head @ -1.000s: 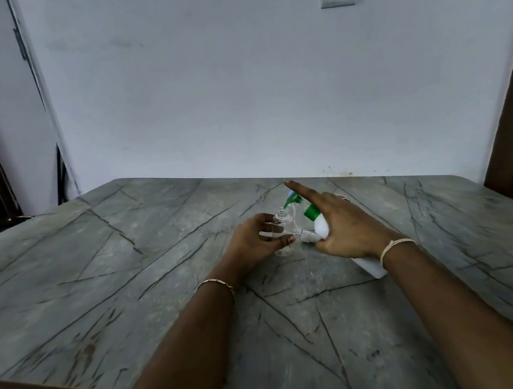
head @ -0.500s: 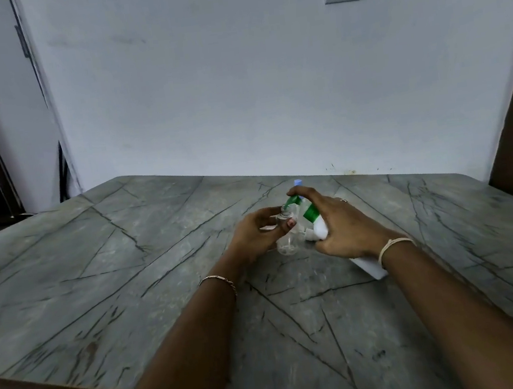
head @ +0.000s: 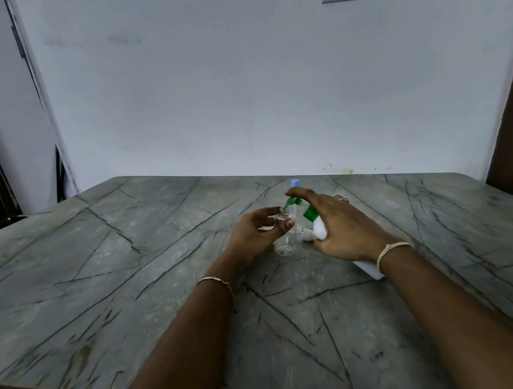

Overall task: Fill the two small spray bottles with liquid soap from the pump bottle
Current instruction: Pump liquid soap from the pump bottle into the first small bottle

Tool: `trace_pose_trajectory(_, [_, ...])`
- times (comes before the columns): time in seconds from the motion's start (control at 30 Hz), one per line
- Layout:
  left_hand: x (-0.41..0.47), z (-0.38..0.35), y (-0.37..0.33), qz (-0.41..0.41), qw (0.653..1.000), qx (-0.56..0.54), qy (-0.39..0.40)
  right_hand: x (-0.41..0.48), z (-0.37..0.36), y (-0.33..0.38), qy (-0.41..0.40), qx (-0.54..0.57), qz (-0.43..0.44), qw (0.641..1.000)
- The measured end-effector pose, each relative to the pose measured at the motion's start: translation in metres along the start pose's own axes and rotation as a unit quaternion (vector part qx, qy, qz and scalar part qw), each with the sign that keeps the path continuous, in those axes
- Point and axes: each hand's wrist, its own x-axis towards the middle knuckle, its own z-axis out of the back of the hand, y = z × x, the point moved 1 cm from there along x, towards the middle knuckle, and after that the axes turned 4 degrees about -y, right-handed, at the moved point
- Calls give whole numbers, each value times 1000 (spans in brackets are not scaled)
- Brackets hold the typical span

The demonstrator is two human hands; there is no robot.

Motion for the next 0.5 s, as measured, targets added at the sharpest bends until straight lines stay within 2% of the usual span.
trace_pose_trajectory(0.2, [-2, 1, -2, 8, 1000, -10, 15, -2, 4, 6, 10, -61, 15, 998])
trace_pose_trajectory(0.5, [-1, 1, -1, 24, 998, -45, 28, 8, -3, 6, -16, -42, 15, 999])
